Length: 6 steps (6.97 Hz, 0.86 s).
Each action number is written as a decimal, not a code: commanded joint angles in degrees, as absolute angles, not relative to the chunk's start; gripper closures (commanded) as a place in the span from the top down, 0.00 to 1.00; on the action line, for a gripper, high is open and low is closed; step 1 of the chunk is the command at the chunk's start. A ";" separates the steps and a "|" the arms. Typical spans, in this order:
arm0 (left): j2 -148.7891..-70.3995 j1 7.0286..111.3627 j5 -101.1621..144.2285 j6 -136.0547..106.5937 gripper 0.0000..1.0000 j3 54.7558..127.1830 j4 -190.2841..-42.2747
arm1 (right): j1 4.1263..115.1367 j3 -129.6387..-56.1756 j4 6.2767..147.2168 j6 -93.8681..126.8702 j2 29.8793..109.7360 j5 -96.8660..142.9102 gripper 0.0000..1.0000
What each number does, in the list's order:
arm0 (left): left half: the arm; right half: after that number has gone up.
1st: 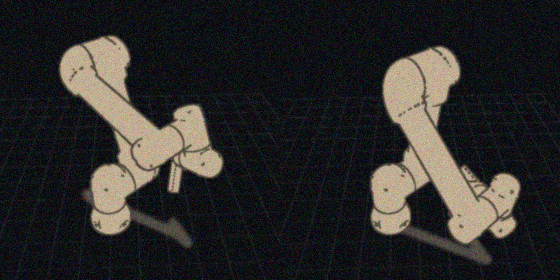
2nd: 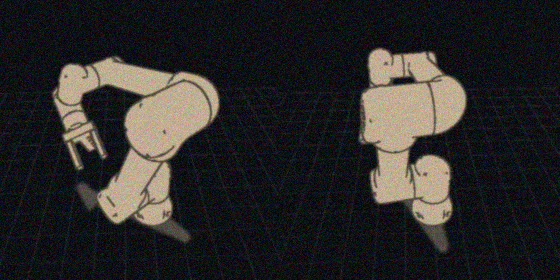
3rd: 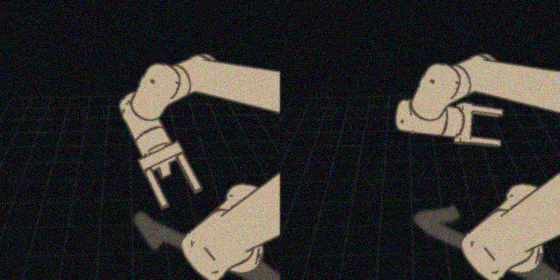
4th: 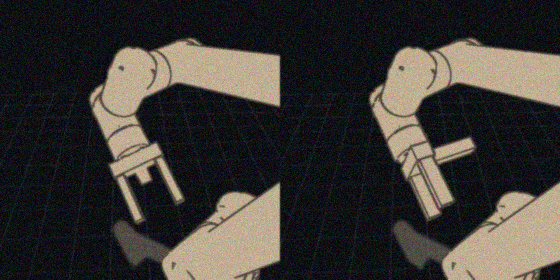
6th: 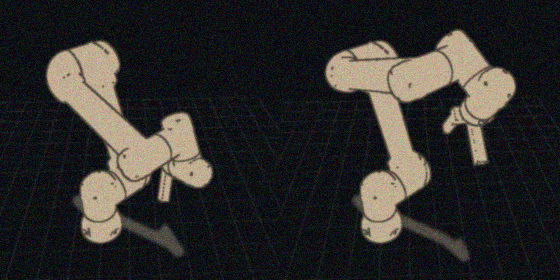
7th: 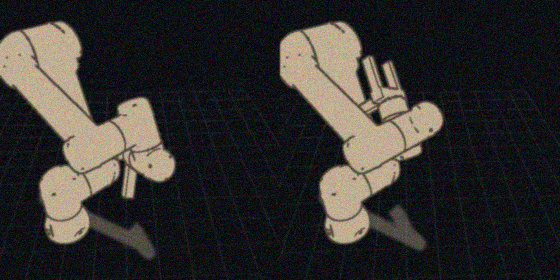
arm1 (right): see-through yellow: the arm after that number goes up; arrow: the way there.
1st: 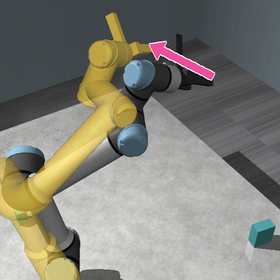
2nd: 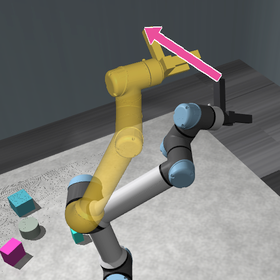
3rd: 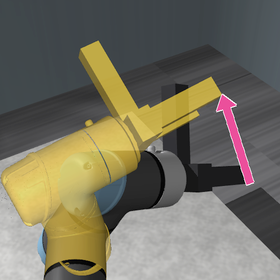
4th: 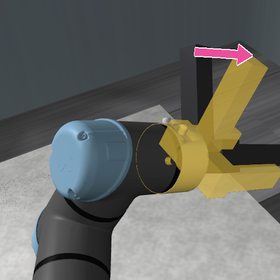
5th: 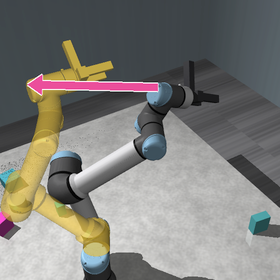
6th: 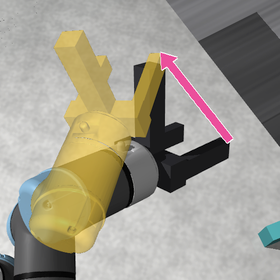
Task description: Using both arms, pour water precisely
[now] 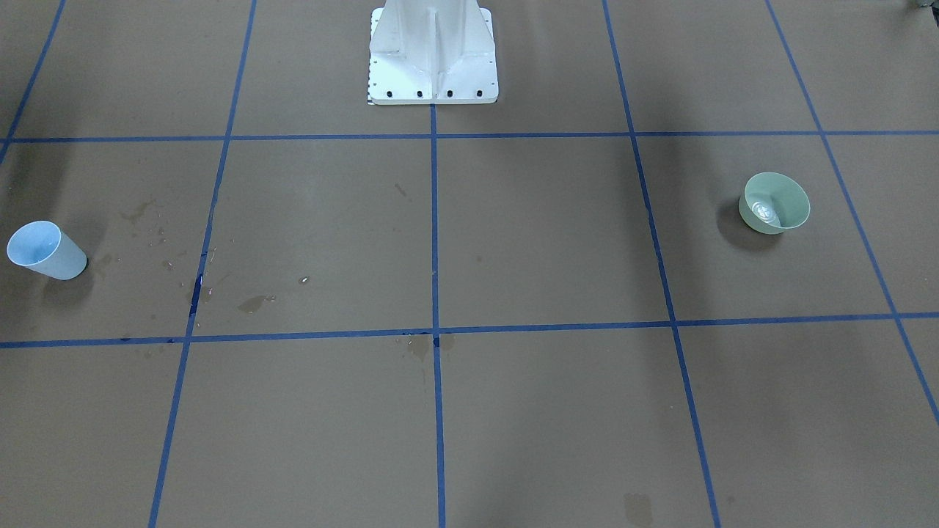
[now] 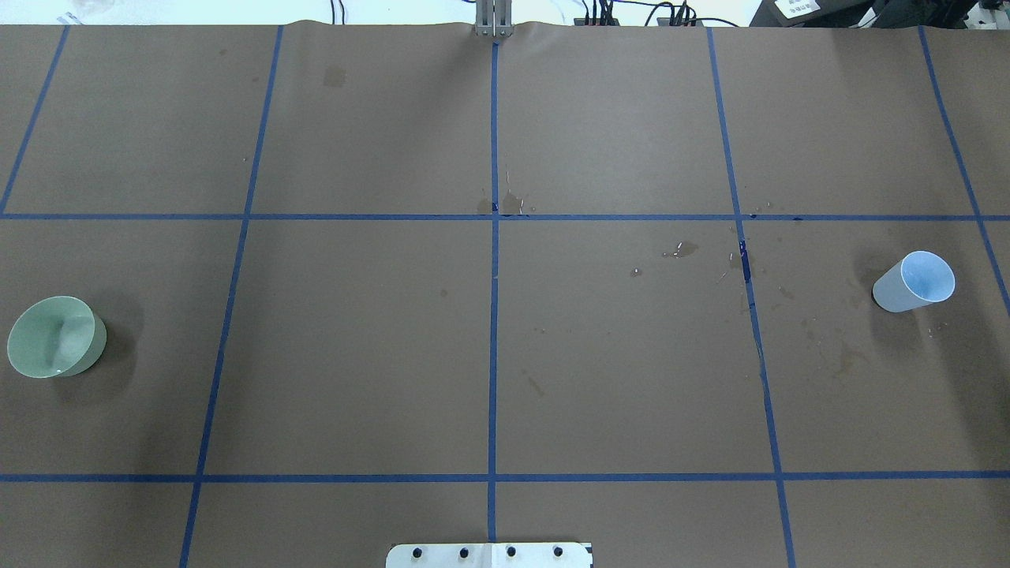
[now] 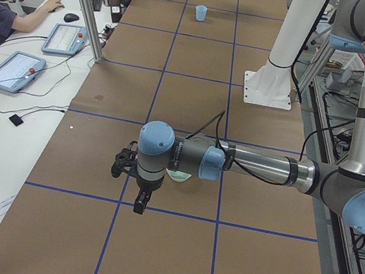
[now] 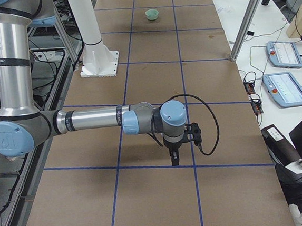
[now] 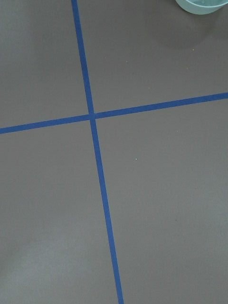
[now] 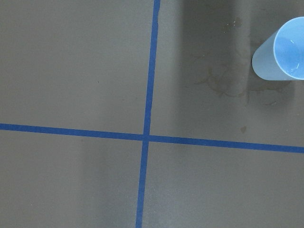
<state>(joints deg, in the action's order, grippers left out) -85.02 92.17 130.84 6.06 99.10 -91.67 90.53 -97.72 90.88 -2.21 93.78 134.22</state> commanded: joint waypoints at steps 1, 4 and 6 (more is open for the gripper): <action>-85.17 92.20 130.78 6.06 1.00 99.23 -91.58 | 90.53 -97.65 90.97 -2.20 93.43 134.21 1.00; -84.29 92.11 130.96 5.89 1.00 98.79 -91.67 | 90.53 -97.73 90.44 -2.64 93.52 134.99 1.00; -85.07 91.76 135.14 5.46 1.00 99.23 -93.16 | 90.53 -97.91 90.44 -2.64 92.99 135.18 1.00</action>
